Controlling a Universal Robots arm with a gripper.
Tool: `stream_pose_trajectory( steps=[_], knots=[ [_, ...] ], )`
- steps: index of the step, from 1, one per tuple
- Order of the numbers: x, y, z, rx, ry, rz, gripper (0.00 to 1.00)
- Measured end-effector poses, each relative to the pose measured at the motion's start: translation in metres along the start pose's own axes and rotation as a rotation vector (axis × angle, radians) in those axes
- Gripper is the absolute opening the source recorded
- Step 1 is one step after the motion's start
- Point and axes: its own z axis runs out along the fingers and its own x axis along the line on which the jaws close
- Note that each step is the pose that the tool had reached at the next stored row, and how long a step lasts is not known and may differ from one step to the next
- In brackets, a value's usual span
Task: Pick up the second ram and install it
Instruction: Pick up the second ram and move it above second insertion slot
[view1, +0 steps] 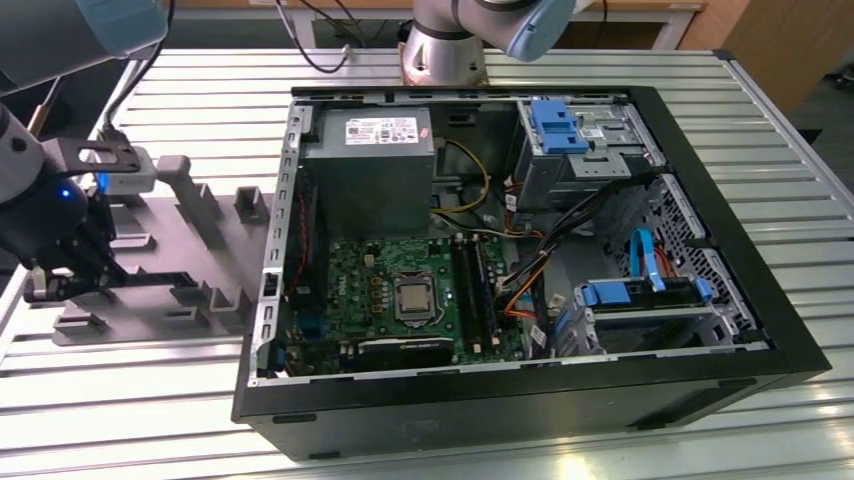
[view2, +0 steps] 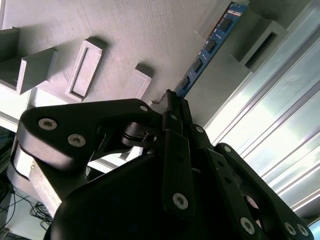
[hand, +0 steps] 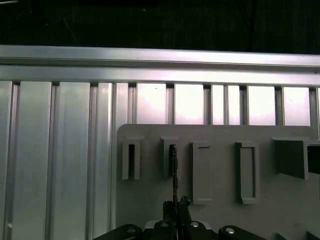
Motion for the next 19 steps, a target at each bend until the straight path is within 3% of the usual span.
stream_pose_trajectory(
  steps=[19],
  knots=[
    [-0.0005,0.0003,-0.0070,0.0000,0.0000,0.000,0.14]
  ],
)
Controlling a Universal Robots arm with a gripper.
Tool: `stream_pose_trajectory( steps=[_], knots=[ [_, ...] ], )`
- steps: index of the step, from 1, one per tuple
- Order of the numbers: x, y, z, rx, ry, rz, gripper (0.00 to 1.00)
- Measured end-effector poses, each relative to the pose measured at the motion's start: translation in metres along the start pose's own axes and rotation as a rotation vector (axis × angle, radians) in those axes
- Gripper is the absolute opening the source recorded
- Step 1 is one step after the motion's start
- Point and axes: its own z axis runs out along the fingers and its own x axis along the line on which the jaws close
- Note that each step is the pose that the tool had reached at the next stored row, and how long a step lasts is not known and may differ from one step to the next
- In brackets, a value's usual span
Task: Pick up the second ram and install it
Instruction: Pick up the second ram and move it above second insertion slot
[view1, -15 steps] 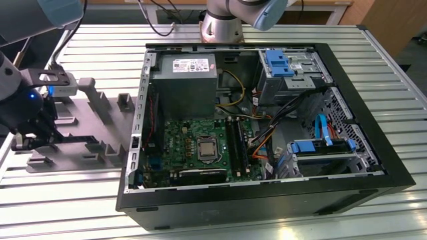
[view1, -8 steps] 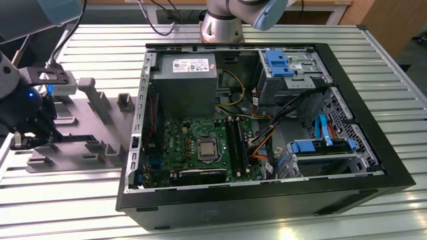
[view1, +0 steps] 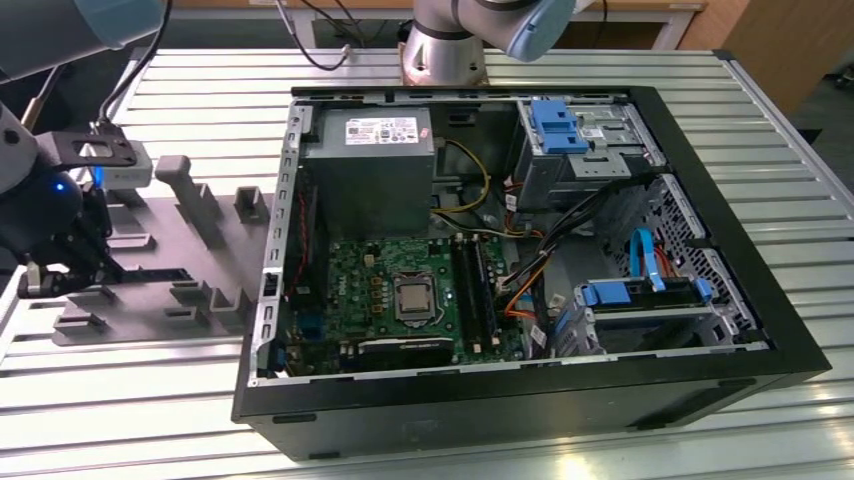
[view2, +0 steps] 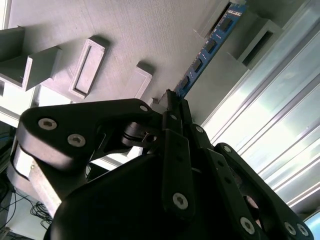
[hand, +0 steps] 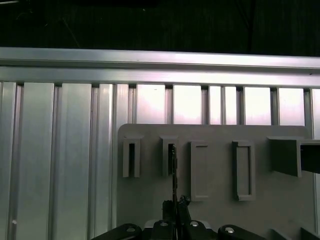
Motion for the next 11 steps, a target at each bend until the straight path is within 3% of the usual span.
stream_pose_trajectory(
  steps=[11],
  knots=[
    [-0.0003,0.0002,-0.0049,0.0001,0.0000,0.000,0.14]
  ],
)
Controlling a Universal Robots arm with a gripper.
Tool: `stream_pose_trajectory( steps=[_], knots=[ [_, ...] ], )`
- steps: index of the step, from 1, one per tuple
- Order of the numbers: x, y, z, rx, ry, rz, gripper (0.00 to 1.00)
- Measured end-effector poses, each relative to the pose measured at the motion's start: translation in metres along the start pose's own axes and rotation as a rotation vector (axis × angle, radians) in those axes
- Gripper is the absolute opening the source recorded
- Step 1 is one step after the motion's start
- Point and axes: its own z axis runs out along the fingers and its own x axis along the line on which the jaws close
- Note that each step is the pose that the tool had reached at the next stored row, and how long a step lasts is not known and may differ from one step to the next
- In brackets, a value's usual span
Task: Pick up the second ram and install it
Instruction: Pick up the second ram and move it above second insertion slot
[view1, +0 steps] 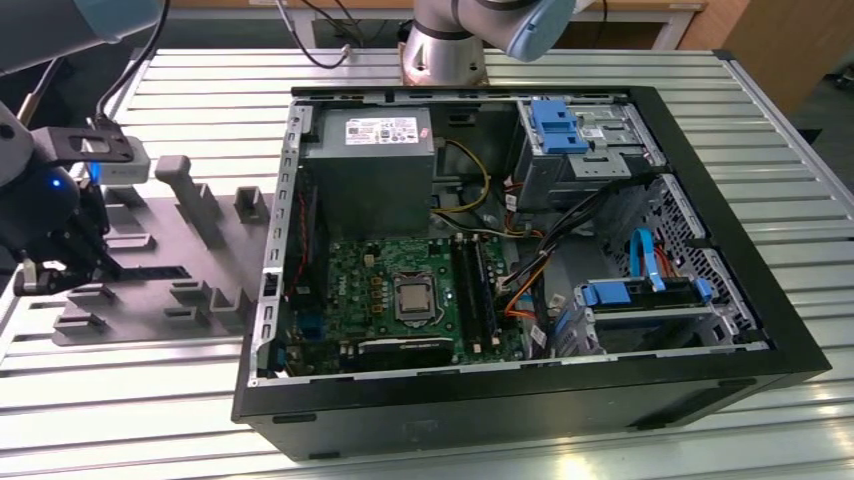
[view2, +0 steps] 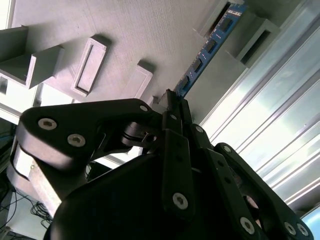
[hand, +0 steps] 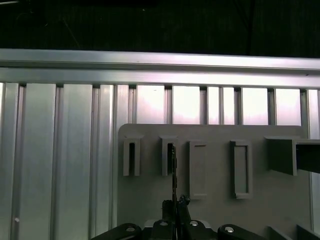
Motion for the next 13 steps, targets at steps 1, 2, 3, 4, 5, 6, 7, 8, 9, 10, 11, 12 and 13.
stream_pose_trajectory(
  steps=[1,2,3,4,5,6,7,8,9,10,11,12,13],
  knots=[
    [0.0000,0.0000,-0.0002,0.0000,0.0000,0.000,0.14],
    [0.0000,0.0000,-0.0004,-0.0001,0.0001,0.000,0.14],
    [-0.0001,0.0000,-0.0006,-0.0001,0.0001,0.000,0.14],
    [-0.0001,0.0001,-0.0018,-0.0002,0.0002,0.000,0.14],
    [-0.0002,0.0001,-0.0028,-0.0001,0.0001,0.000,0.14],
    [-0.0002,0.0001,-0.0029,-0.0002,0.0001,0.000,0.14],
    [-0.0002,0.0001,-0.0030,-0.0002,0.0001,0.000,0.14],
    [-0.0002,0.0002,-0.0033,-0.0002,0.0002,0.000,0.14],
    [-0.0002,0.0002,-0.0038,-0.0005,0.0003,0.000,0.14],
    [-0.0003,0.0002,-0.0042,-0.0004,0.0003,0.000,0.14],
    [-0.0003,0.0002,-0.0046,-0.0002,0.0001,0.000,0.14],
    [-0.0004,0.0002,-0.0052,-0.0002,0.0002,0.000,0.14],
    [-0.0004,0.0003,-0.0060,-0.0002,0.0002,0.000,0.14]
  ],
)
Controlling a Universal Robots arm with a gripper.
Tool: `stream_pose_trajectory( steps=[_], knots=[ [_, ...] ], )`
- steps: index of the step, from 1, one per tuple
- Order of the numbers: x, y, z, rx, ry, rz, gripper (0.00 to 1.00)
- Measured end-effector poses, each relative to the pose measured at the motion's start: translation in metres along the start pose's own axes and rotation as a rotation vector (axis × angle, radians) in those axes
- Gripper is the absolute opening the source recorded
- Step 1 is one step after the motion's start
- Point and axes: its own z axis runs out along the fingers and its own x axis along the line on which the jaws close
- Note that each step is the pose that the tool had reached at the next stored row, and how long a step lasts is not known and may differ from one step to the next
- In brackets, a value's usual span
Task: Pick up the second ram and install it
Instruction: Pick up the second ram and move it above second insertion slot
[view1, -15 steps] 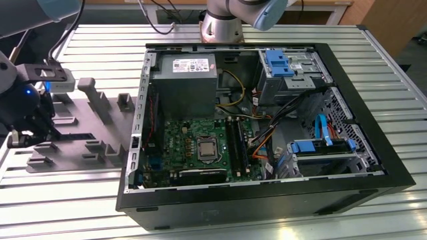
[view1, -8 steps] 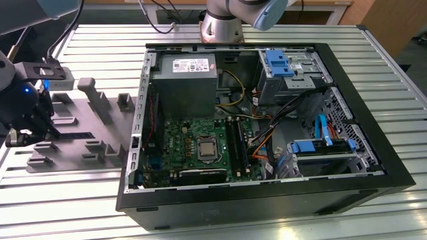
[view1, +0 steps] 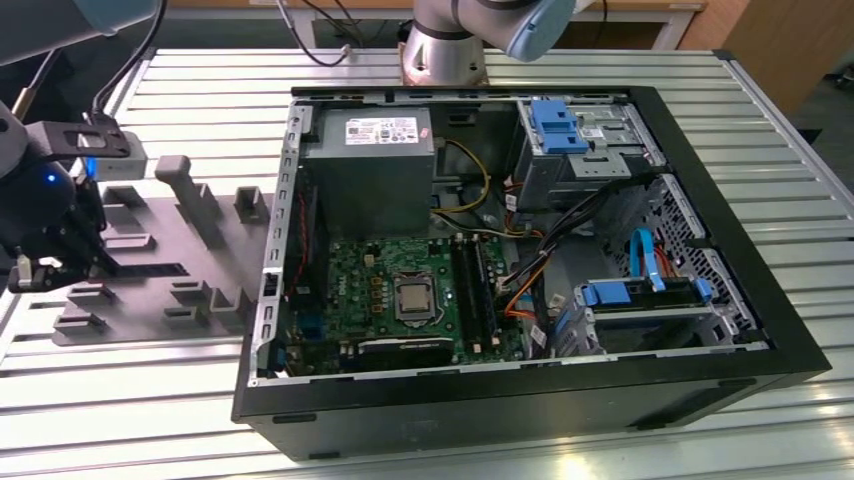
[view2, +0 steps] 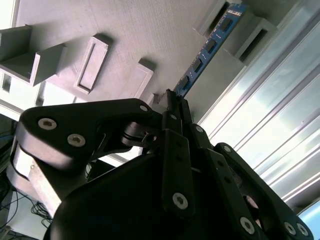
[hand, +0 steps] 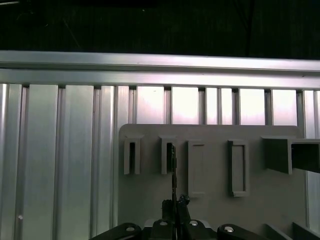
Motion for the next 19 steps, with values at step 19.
stream_pose_trajectory(
  steps=[19],
  knots=[
    [-0.0013,0.0007,-0.0185,0.0001,-0.0001,0.000,0.14]
  ],
)
